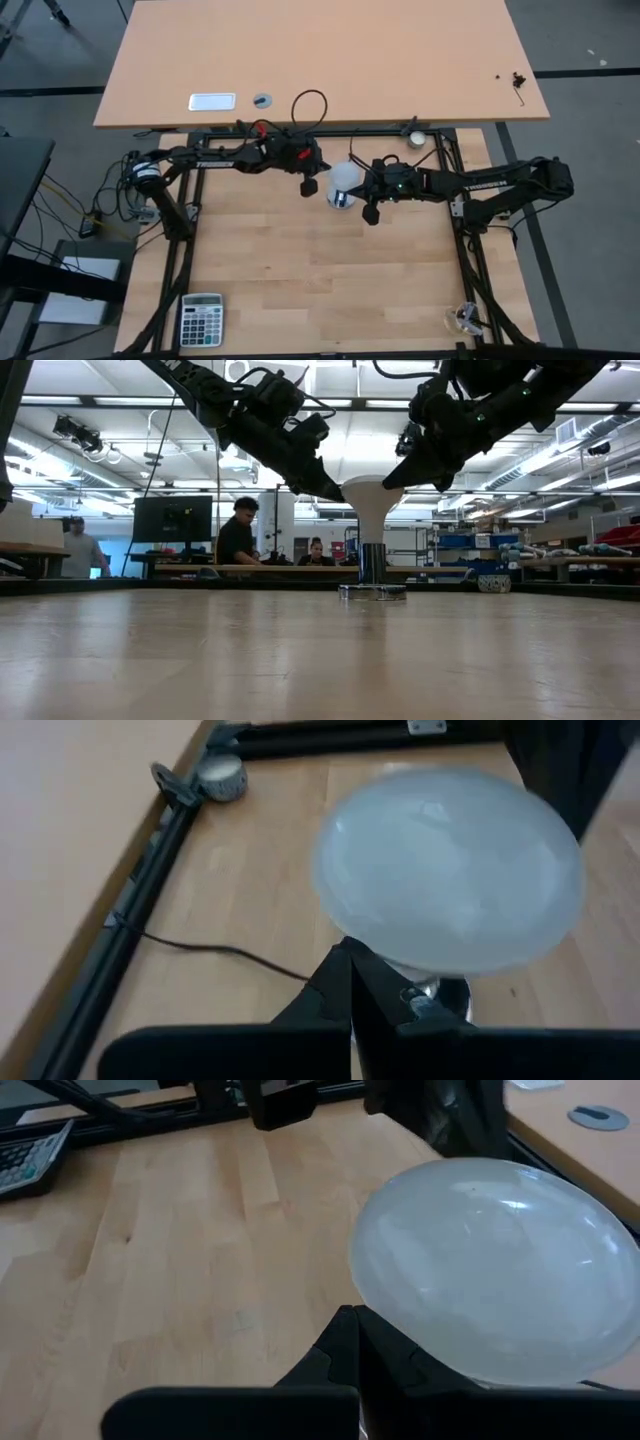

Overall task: Screw lightbulb
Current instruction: Remove the lightbulb from the silver lamp socket

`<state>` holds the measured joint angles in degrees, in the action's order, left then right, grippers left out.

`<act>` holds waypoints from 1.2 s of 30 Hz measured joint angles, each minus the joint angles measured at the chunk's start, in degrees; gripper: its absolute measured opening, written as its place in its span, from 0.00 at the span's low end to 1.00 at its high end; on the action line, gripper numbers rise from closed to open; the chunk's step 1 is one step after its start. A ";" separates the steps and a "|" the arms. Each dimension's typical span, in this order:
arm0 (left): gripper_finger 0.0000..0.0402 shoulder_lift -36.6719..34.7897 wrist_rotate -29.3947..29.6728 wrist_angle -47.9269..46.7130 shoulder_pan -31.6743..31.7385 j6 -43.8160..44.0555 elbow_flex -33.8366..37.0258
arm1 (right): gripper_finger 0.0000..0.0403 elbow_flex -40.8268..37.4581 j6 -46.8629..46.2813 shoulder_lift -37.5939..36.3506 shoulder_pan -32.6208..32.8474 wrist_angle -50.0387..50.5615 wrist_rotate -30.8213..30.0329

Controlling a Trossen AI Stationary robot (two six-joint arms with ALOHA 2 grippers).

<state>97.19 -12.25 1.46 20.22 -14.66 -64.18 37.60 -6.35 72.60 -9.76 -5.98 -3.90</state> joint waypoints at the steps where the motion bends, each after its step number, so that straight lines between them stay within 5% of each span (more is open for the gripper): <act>1: 0.00 0.00 0.04 -0.46 -0.10 0.00 0.04 | 0.01 0.00 0.04 0.00 -0.12 0.18 -0.06; 7: 0.00 0.04 -3.63 -3.27 -3.05 -0.28 0.43 | 0.01 -0.14 -0.20 0.20 -1.79 3.27 -5.80; 16: 0.00 -1.08 2.97 -4.78 -6.11 -1.46 0.35 | 0.01 -0.11 -0.14 -0.59 -2.33 4.91 -4.25; 36: 0.00 -2.08 2.30 12.19 4.76 3.39 -0.34 | 0.01 -0.11 -0.04 -1.36 1.88 0.42 -1.98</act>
<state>95.10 -9.95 13.65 24.98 -11.27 -64.52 37.50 -6.39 71.24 -7.88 -5.55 -5.89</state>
